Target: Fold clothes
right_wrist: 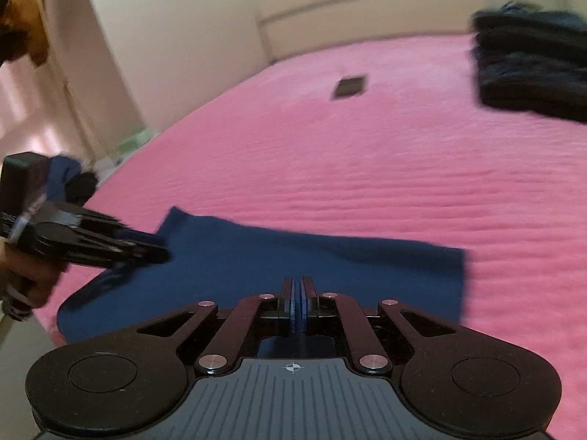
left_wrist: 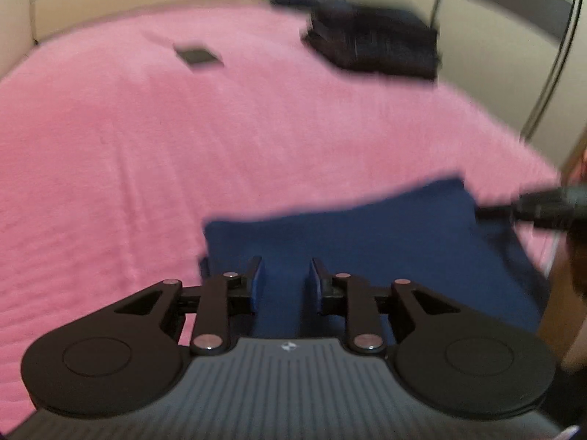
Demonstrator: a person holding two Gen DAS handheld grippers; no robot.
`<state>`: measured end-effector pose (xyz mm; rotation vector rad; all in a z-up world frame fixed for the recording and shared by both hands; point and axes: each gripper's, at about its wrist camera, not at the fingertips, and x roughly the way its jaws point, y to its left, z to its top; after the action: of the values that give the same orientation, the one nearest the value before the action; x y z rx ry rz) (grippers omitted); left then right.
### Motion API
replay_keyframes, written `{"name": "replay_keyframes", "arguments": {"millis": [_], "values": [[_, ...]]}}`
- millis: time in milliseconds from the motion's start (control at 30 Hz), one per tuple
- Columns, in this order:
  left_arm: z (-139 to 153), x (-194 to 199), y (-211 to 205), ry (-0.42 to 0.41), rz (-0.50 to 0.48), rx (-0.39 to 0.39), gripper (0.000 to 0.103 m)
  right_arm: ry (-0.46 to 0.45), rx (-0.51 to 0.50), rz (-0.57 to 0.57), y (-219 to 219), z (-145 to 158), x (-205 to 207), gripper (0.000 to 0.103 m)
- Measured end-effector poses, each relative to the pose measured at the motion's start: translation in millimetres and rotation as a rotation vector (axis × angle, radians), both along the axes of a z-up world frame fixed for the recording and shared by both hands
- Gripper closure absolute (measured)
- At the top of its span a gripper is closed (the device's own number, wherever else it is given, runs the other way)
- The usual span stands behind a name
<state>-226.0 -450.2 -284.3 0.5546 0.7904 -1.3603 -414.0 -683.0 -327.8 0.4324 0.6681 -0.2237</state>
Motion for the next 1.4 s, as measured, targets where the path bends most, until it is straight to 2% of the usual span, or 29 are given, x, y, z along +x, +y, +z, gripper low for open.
{"name": "replay_keyframes", "arguments": {"millis": [100,233,367,433,533,700,767,833,933,1067,1133,1200,1333,1400], "values": [[-10,3,-9,-0.008,0.011,0.022,0.079,0.038,-0.043,0.023,-19,-13,18,0.098],[-10,9,-12,-0.003,0.002,0.033,0.078,0.048,-0.082,-0.030,-58,-22,-1,0.098],[-13,13,-13,0.004,-0.003,0.025,0.078,0.047,-0.104,-0.126,-87,-20,-38,0.098],[-15,12,-17,-0.006,0.003,0.021,0.078,0.083,-0.138,-0.209,-88,-15,-49,0.097],[-14,4,-24,-0.050,0.015,0.033,0.079,0.026,-0.110,-0.233,-70,1,-70,0.097],[5,-16,-8,-0.111,0.023,0.011,0.081,-0.092,-0.021,-0.153,-2,20,-100,0.097],[15,-26,9,-0.116,0.024,-0.023,0.081,-0.083,0.031,-0.122,20,10,-108,0.095],[20,-36,32,-0.071,0.023,-0.067,0.081,-0.041,0.029,-0.117,35,-6,-115,0.094],[15,-47,55,-0.050,0.042,-0.081,0.080,-0.050,0.003,-0.177,38,-13,-138,0.094],[9,-59,82,-0.041,0.083,-0.091,0.080,-0.007,-0.024,-0.295,36,-2,-151,0.094],[19,-65,94,-0.035,0.128,-0.121,0.082,-0.035,-0.056,-0.271,43,5,-149,0.094],[24,-74,101,-0.031,0.123,-0.151,0.082,-0.045,-0.071,-0.237,45,5,-138,0.094],[9,-84,97,-0.047,0.109,-0.120,0.081,-0.010,-0.074,-0.169,38,-5,-106,0.094],[5,-82,95,-0.048,0.113,-0.124,0.081,-0.017,-0.068,-0.172,20,-13,-99,0.094]]}}
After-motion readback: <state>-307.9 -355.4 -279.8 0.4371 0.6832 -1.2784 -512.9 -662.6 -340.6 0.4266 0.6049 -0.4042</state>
